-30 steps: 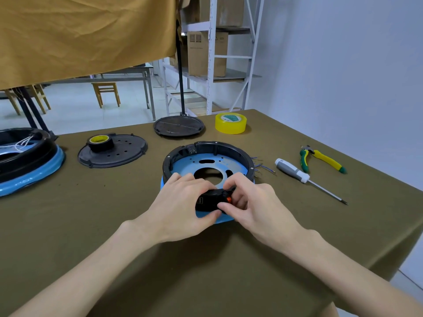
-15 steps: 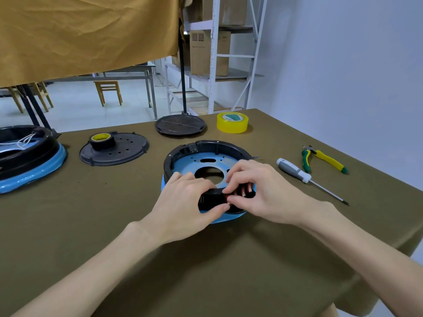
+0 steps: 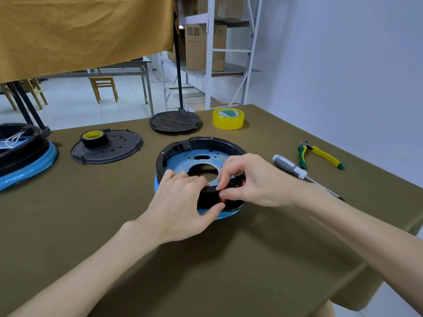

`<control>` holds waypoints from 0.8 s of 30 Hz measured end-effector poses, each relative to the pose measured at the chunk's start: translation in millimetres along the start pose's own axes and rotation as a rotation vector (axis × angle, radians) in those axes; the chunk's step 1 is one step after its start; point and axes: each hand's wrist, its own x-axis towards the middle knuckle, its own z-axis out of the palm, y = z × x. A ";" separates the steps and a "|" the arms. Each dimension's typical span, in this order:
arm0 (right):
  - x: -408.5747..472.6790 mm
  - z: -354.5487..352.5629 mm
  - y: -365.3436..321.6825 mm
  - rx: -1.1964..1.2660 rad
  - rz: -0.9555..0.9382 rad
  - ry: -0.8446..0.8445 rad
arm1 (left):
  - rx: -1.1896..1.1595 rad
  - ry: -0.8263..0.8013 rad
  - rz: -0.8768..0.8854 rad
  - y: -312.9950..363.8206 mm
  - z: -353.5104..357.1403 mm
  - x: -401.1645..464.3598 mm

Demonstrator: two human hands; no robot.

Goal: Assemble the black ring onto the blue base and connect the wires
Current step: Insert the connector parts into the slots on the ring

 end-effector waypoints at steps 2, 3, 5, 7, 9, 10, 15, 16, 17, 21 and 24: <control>2.1 -1.0 0.2 0.019 0.006 -0.010 | 0.025 -0.007 0.000 0.7 -0.1 0.9; 3.7 -1.8 0.5 0.025 0.012 -0.016 | 0.036 -0.011 -0.001 1.1 -0.1 1.2; 5.6 -3.1 1.3 0.021 0.018 -0.026 | 0.051 -0.011 0.002 1.7 0.2 1.7; 4.8 -1.7 2.7 0.026 0.019 -0.015 | 0.059 -0.010 0.006 1.9 -0.1 2.0; 2.7 0.1 4.2 0.052 0.029 0.002 | 0.061 -0.014 0.009 1.2 0.1 2.2; 2.5 -0.3 4.3 0.069 0.035 -0.001 | 0.060 -0.016 0.008 1.0 0.3 2.0; 13.5 -9.0 2.4 0.095 0.086 -0.074 | 0.060 -0.003 0.006 -0.2 2.3 3.1; 15.3 -9.6 2.8 0.095 0.093 -0.074 | 0.060 0.002 0.004 -0.9 2.9 3.6; 16.4 -9.6 3.3 0.097 0.096 -0.072 | 0.060 0.008 0.002 -1.6 3.5 3.9; 18.2 -11.1 5.6 0.101 0.103 -0.084 | 0.055 0.039 0.012 -2.8 7.1 3.6; 19.5 -11.7 6.2 0.114 0.103 -0.095 | 0.056 0.054 0.016 -4.0 8.7 4.4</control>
